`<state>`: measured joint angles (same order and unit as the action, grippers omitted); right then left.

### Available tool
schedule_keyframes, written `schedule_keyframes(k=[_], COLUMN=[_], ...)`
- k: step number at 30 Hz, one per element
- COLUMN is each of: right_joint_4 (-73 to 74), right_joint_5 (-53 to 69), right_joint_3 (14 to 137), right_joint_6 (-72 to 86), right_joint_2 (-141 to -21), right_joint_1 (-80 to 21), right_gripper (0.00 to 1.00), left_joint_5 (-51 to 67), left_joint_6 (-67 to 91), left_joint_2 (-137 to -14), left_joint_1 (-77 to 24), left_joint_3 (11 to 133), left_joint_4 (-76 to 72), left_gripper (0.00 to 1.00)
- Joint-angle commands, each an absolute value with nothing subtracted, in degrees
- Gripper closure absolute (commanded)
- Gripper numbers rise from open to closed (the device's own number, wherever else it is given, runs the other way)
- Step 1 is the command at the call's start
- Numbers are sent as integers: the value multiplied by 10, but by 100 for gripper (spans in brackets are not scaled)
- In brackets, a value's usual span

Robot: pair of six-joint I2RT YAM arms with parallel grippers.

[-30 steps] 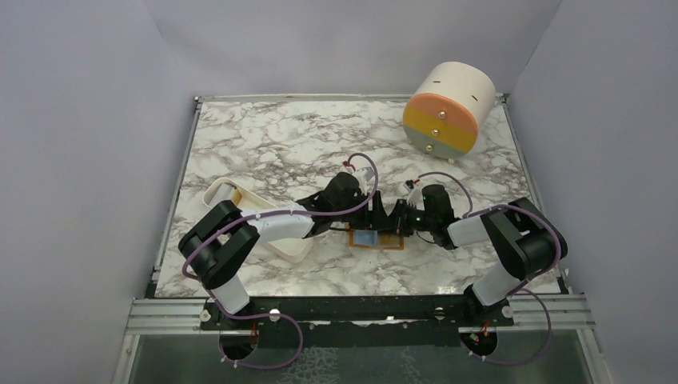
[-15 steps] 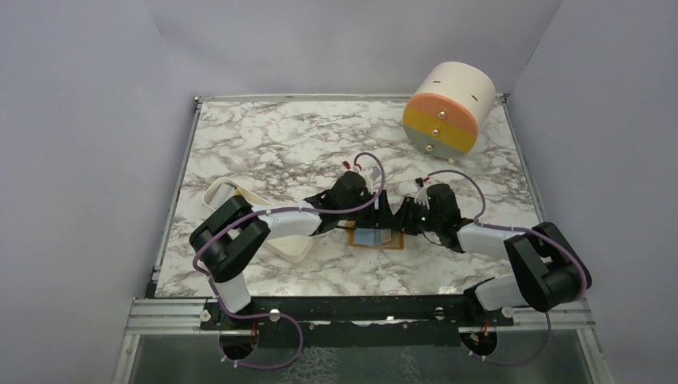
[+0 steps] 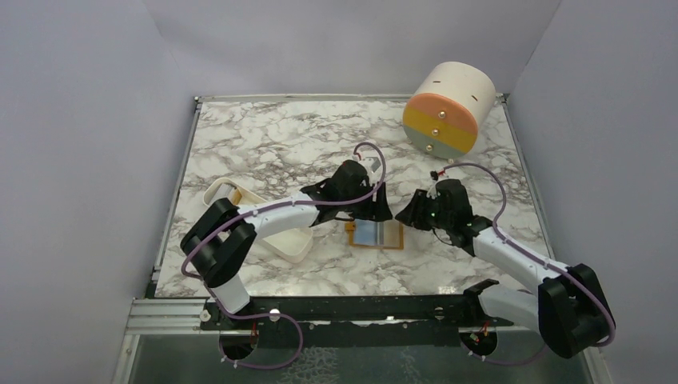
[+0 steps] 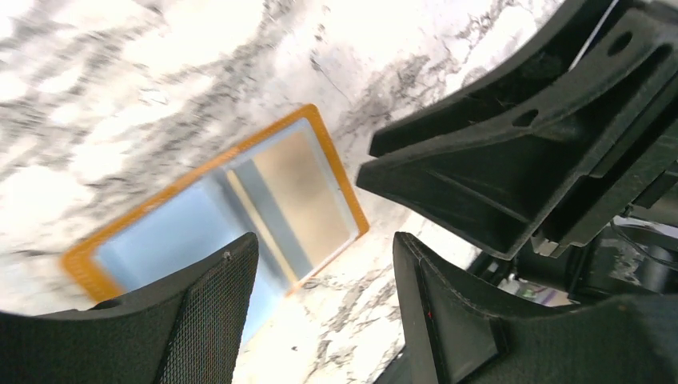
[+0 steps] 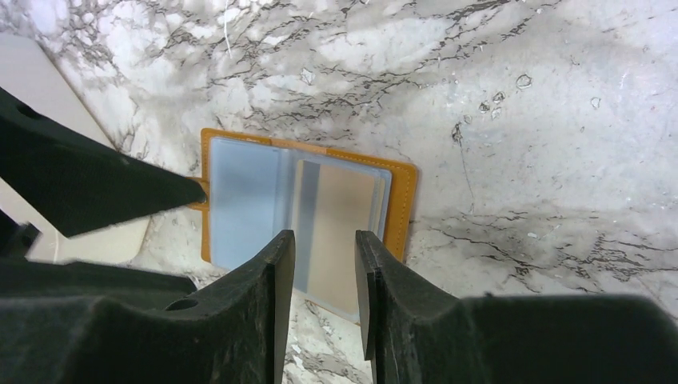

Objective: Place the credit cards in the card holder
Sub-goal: Turn over the card slot in the card holder, then adjust the storage box at the center of the board.

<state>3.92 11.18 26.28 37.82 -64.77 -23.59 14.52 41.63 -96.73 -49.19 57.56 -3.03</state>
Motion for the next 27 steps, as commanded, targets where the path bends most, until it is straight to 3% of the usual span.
schedule_keyframes(k=[1, 14, 27], right_joint_4=[83, 33, 0], right_joint_5=[102, 177, 207], right_joint_3=[281, 286, 308], right_joint_6=[363, 375, 373], right_joint_2=[-626, -639, -691], right_joint_1=[-239, -255, -295], right_gripper=[65, 65, 65], left_joint_5=[60, -8, -91], left_joint_6=[327, 143, -31], left_joint_2=[-914, -790, -728], left_joint_1=[-464, -263, -91], left_joint_3=[619, 603, 525], left_joint_4=[85, 232, 249], left_gripper=[35, 40, 42])
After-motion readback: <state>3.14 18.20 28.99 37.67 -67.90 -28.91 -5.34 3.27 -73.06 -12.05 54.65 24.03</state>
